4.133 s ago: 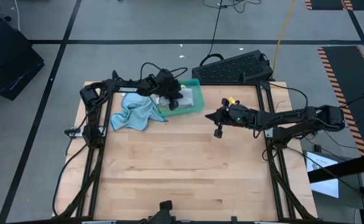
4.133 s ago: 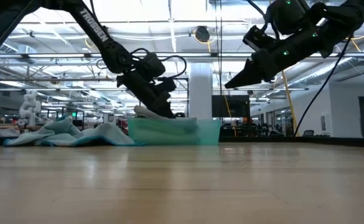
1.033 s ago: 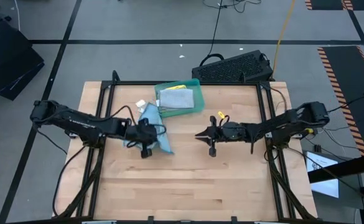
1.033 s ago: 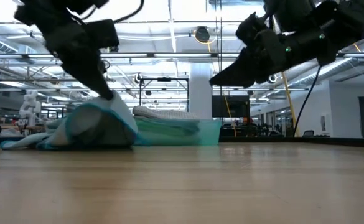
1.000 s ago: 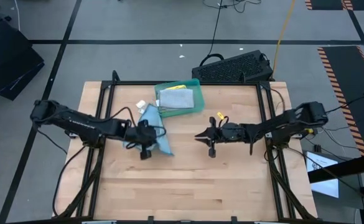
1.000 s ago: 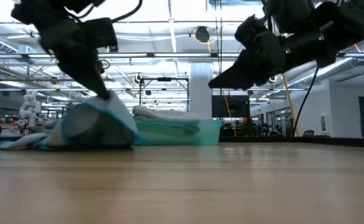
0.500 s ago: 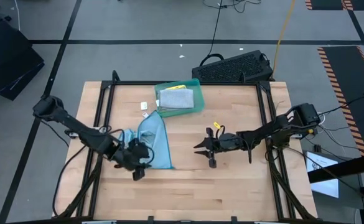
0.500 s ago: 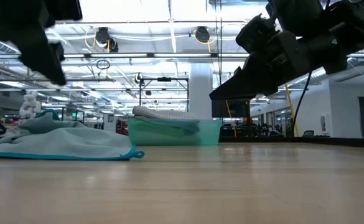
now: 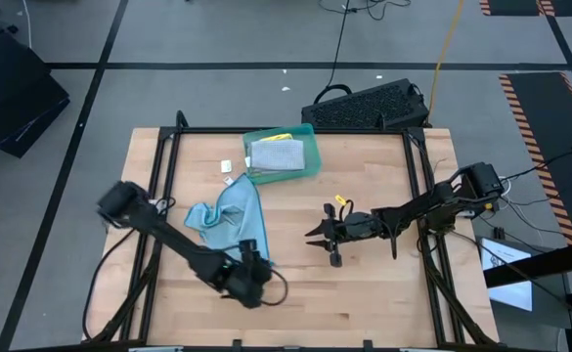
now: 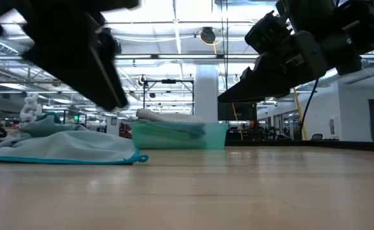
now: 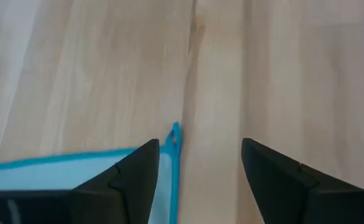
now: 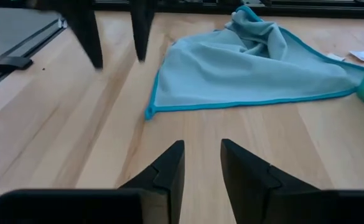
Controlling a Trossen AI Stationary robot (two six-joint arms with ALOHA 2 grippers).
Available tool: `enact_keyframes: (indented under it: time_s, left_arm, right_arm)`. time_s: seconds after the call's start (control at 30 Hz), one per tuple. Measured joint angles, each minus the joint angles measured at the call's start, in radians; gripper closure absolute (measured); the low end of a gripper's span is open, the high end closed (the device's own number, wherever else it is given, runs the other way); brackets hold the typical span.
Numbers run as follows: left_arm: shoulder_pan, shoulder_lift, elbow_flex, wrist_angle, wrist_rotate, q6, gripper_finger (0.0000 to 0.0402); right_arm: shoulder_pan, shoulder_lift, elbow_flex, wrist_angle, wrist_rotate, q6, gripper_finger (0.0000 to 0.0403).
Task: Fold microfiber towels
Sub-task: Fold the blue microfiber cloth
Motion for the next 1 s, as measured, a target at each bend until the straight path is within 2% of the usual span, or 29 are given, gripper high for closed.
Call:
enact_keyframes:
  time_s: [0.13,0.23,0.37,0.57,0.67,0.9,1.0]
  left_arm:
    - [0.041,0.108,0.080,-0.065,0.005,0.004,0.0174]
    - [0.070,0.150,0.095,-0.076,0.042,0.007,0.0174]
    - [0.102,0.172,0.095,-0.086,0.091,0.012,0.0174]
    - [0.120,0.170,0.081,-0.057,0.105,0.089,0.0186]
    - [0.124,0.170,0.080,-0.039,0.125,0.132,0.0229]
    - [0.122,0.172,0.079,-0.024,0.151,0.158,0.0384]
    - [0.114,0.163,0.076,-0.028,0.123,0.152,0.0390]
  right_arm:
    - [0.000,0.000,0.000,-0.016,0.000,-0.001,0.0305]
    - [0.000,0.000,0.000,-0.018,0.000,0.001,0.0305]
    - [0.006,0.000,0.000,-0.018,-0.001,0.002,0.0305]
    - [0.017,0.000,0.000,-0.018,-0.001,0.002,0.0305]
    - [0.023,0.000,0.000,-0.018,-0.001,0.002,0.0305]
    - [0.023,0.000,0.000,-0.017,-0.001,0.006,0.0305]
    - [0.023,0.000,0.000,-0.018,-0.001,0.006,0.0305]
